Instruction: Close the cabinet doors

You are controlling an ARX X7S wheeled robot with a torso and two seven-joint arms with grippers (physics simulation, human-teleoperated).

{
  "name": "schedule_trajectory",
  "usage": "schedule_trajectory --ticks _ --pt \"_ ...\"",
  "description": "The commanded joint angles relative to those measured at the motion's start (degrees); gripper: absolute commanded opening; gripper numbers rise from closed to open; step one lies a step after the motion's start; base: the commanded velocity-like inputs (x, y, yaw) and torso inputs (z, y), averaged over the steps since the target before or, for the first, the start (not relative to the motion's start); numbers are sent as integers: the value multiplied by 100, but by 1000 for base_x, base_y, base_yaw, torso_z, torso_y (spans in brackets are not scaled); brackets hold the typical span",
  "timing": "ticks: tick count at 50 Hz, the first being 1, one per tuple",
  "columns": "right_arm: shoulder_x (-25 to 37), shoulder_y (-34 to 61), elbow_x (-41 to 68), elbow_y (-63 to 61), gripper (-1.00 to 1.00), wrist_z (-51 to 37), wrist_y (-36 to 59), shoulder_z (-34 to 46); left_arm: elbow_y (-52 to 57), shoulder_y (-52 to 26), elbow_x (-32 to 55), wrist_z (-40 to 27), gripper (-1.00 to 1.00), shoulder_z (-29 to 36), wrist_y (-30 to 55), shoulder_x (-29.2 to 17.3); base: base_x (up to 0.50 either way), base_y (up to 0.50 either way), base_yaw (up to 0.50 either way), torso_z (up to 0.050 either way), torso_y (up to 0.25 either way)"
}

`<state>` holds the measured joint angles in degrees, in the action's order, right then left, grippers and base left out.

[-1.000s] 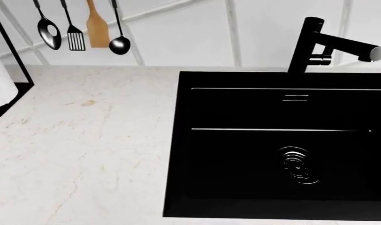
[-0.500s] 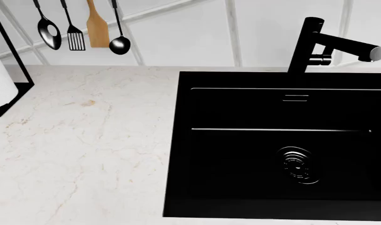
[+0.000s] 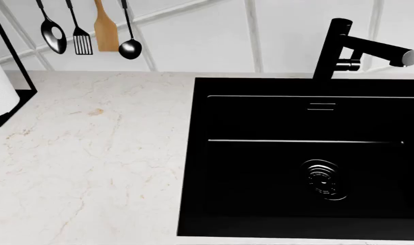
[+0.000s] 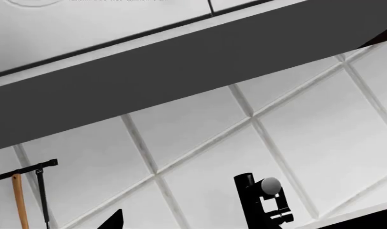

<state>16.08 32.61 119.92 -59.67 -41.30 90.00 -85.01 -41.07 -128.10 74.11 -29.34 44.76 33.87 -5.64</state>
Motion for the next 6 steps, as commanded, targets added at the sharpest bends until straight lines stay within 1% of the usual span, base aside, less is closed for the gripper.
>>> schedule_trajectory --ticks 1,2,6 --pt "-14 -10 38 -32 100 44 -1 -83 -742 471 2987 1779 100 967 -841 548 17 0 -18 0 0" --pt "-16 -10 39 -32 100 47 -1 -84 -770 449 3037 1799 100 1037 -874 549 17 0 -18 11 0" --pt "-22 -9 12 -32 100 71 -1 -82 -862 369 3223 1878 100 1305 -989 549 18 0 -17 3 0"
